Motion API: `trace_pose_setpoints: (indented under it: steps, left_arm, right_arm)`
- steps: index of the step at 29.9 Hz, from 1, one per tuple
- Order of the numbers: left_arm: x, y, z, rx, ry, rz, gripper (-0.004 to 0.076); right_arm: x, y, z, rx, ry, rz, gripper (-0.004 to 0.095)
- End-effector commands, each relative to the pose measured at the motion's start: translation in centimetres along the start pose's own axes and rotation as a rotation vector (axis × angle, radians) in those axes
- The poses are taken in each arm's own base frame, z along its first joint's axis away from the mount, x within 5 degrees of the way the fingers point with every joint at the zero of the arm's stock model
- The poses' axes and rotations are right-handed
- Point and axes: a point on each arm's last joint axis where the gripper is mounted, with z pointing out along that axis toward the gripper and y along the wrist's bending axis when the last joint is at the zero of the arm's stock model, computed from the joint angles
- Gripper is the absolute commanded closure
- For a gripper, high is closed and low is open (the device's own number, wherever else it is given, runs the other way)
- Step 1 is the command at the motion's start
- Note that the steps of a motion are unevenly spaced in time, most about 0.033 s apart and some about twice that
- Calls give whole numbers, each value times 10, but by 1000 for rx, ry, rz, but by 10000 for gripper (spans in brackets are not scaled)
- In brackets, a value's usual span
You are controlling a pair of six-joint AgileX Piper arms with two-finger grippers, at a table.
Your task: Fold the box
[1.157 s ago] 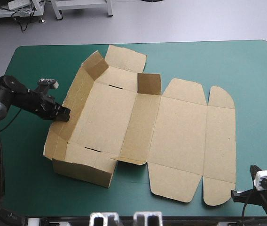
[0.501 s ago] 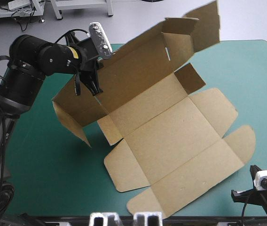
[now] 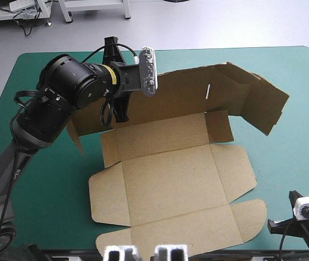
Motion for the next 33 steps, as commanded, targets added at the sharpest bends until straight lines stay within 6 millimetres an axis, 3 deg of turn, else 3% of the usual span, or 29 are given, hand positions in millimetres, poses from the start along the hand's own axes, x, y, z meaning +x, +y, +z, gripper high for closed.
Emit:
trace_pose_setpoints:
  steps: [1, 10, 14, 20, 28, 33]
  left_arm:
    - [5, 5, -20, -69, -17, 2, 734]
    - [1, -28, 30, -66, 95, 186, 734]
    - [-7, -43, 46, -72, 45, 215, 734]
    - [-9, -50, 64, -162, 5, 210, 734]
    - [-2, -66, 87, -274, -7, 229, 734]
    - [7, -80, 92, -287, -25, 197, 734]
  right_arm:
    - [-12, -1, -2, 13, -70, -36, 917]
    - [-13, 2, 3, -24, -25, -73, 917]
    - [-15, 2, 10, -30, 28, -77, 917]
    - [-20, 2, 8, -37, 45, -100, 917]
    - [-59, -2, -32, -17, -86, -97, 917]
    - [-96, -4, -49, -35, -91, -84, 917]
